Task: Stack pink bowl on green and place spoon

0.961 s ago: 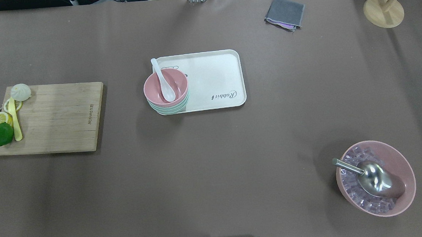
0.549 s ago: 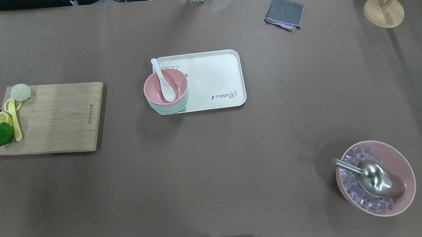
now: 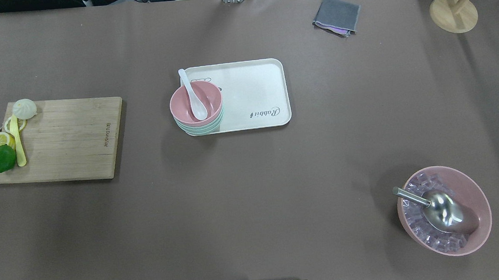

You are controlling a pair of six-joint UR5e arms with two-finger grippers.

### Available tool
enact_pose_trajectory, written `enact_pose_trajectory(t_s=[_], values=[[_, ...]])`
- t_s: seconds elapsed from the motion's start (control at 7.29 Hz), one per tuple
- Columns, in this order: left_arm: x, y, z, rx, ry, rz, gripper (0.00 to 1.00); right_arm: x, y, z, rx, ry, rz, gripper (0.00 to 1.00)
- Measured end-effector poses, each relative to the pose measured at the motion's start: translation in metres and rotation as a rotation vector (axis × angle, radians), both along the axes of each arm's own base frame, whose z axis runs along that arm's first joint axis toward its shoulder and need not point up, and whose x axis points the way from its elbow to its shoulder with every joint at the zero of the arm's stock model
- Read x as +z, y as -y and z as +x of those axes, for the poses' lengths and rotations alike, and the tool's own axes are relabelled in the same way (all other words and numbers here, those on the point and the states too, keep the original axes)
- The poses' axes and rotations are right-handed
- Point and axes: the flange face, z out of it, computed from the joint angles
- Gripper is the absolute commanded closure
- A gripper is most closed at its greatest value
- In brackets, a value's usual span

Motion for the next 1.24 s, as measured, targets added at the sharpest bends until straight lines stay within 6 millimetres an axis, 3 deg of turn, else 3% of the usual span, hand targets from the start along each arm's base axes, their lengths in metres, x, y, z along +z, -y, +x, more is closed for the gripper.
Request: enact_pose_trajectory(t_s=[0.41,0.82,1.24], values=[[-0.011,0.002,0.003,0.010,0.001,0.037,0.02,0.006,-0.005,0.000,0.001,0.001,0.016,0.00],[-0.011,0.002,0.003,0.011,0.001,0.038,0.02,0.029,-0.022,0.000,0.005,0.005,0.074,0.00],[-0.011,0.002,0.003,0.011,0.003,0.038,0.02,0.039,-0.029,0.000,0.003,0.009,0.072,0.00]])
